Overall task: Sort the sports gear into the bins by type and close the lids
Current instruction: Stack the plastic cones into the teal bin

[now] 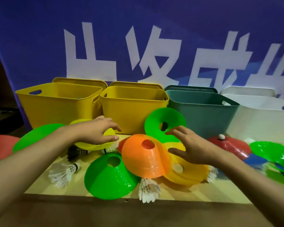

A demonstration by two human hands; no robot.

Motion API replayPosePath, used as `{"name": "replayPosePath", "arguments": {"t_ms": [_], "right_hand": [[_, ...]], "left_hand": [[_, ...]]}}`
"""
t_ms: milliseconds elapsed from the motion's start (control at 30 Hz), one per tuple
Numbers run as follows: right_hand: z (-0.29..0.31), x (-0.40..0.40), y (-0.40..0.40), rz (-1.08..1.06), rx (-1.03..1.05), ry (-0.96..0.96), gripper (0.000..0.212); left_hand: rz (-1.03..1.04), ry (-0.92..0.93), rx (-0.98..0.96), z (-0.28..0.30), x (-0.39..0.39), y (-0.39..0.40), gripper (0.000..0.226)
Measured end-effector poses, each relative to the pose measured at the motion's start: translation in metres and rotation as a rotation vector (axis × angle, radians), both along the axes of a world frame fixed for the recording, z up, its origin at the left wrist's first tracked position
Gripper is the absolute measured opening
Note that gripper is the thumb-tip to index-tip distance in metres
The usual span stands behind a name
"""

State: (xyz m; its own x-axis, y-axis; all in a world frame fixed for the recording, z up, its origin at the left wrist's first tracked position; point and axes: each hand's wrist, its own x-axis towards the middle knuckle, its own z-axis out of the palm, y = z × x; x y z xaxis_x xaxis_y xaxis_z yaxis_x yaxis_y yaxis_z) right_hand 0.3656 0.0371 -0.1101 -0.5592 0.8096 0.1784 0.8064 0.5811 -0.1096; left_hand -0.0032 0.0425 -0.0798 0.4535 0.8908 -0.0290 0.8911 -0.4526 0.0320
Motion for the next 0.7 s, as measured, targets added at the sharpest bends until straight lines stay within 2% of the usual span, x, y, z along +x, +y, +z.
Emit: {"name": "replayPosePath", "arguments": {"t_ms": [100,233,367,433,533,567,700], "right_hand": [[-0.009,-0.018,-0.004,0.102,-0.048,-0.091,0.083],[-0.02,-0.038,-0.002,0.183,-0.026,-0.25,0.095],[-0.023,-0.035,0.002,0.188,-0.006,-0.263,0.099],[-0.019,-0.03,0.005,0.178,-0.014,-0.225,0.096],[-0.011,-0.019,0.008,0.13,-0.006,-0.133,0.082],[-0.008,-0.014,0.009,0.111,-0.006,-0.099,0.077],[0.009,0.017,0.008,0.027,-0.008,0.05,0.071]], "left_hand": [[-0.039,0.007,-0.002,0.0,0.031,0.002,0.084],[-0.022,0.042,-0.016,-0.008,0.055,0.003,0.053],[-0.005,0.112,-0.067,-0.012,0.055,-0.014,0.05],[-0.01,0.127,-0.072,-0.013,0.054,-0.02,0.057],[-0.001,0.117,-0.083,-0.012,0.064,-0.03,0.094],[-0.007,0.106,-0.071,-0.013,0.068,-0.031,0.1],[-0.032,0.053,0.037,-0.018,0.085,-0.023,0.095]]}}
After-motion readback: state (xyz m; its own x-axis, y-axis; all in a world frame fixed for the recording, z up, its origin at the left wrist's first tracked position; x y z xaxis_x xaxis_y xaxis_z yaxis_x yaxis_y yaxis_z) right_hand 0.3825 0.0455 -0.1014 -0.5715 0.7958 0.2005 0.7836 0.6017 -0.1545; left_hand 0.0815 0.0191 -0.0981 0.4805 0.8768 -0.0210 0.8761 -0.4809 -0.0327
